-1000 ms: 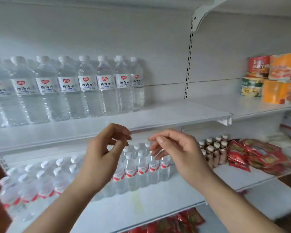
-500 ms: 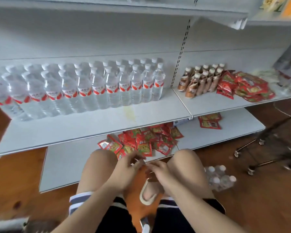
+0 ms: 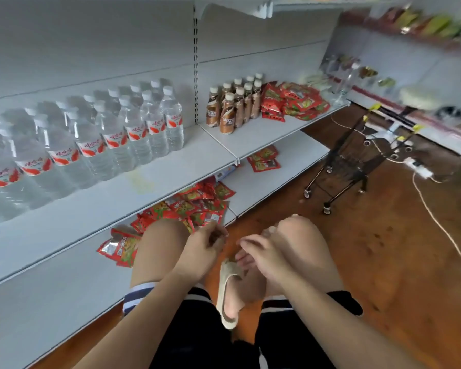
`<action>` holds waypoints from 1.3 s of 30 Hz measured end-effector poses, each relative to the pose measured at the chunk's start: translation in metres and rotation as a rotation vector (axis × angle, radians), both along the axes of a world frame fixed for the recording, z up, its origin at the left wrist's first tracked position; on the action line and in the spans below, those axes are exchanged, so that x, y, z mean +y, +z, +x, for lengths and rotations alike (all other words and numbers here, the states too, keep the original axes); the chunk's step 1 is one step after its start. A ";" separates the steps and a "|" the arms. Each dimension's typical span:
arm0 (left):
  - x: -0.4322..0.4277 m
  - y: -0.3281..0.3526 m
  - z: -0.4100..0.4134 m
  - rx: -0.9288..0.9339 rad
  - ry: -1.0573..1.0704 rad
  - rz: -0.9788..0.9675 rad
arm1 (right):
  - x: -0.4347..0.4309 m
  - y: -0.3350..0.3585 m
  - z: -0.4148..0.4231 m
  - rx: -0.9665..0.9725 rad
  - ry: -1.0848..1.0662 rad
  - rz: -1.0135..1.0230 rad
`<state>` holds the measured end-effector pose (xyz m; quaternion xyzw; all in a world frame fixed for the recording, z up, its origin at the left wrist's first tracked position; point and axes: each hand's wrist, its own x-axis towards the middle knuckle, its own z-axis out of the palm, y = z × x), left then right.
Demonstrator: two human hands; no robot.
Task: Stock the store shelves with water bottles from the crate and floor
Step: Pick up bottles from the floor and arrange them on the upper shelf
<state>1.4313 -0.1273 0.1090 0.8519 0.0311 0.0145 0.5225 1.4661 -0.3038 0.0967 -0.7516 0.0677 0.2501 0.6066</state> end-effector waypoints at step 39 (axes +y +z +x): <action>-0.185 -0.107 0.231 0.509 -0.225 0.096 | -0.169 -0.042 0.192 -0.025 -0.255 -0.197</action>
